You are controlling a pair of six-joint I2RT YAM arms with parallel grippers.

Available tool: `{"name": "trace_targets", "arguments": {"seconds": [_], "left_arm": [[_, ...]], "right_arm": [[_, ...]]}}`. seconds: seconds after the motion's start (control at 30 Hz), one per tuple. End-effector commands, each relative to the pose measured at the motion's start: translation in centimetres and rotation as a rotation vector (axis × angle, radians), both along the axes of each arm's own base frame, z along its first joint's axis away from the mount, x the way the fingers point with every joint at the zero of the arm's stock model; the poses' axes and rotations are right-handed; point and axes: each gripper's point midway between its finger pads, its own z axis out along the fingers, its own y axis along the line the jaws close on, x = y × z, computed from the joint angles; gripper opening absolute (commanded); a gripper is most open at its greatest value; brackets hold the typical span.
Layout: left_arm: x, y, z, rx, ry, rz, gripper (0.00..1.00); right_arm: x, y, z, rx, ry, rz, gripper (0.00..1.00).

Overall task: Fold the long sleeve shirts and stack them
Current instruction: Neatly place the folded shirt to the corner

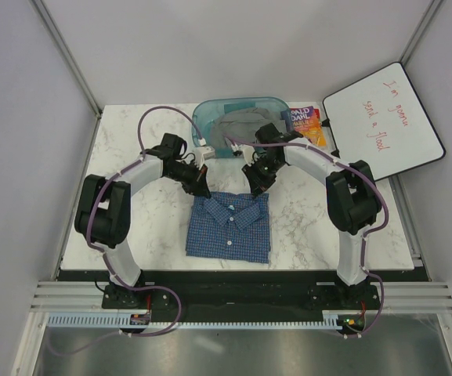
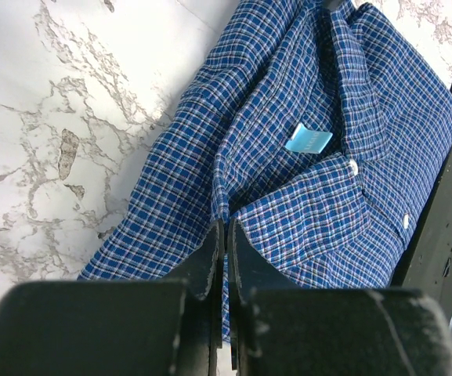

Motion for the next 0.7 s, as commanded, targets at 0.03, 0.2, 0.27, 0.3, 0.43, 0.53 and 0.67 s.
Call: {"name": "trace_targets", "arguments": {"seconds": [0.03,0.2,0.27,0.3,0.43,0.53,0.67], "left_arm": [[0.6,-0.5,2.0,-0.04,-0.042,-0.019,0.03],[0.5,-0.4,1.4,-0.029,-0.03,-0.02,0.06],[0.6,-0.4,1.4,-0.027,-0.032,-0.02,0.06],[0.6,-0.4,1.3,-0.028,-0.03,-0.02,0.06],[0.6,-0.4,1.2,-0.022,-0.03,-0.019,0.06],[0.6,-0.3,1.0,-0.018,-0.031,-0.02,0.06],[0.6,-0.3,0.9,-0.018,-0.026,-0.021,0.06]], "right_arm": [[-0.1,-0.6,0.3,-0.049,0.004,0.011,0.39],[-0.4,-0.4,-0.9,-0.052,0.028,0.003,0.44],[-0.1,-0.3,-1.3,-0.058,0.022,0.0,0.44],[-0.1,-0.3,-1.7,-0.06,0.031,-0.001,0.43],[-0.6,-0.2,-2.4,-0.061,0.058,0.001,0.42],[-1.2,-0.1,-2.7,-0.061,0.074,0.009,0.41],[-1.5,0.1,-2.0,-0.037,0.084,0.012,0.21]]}}
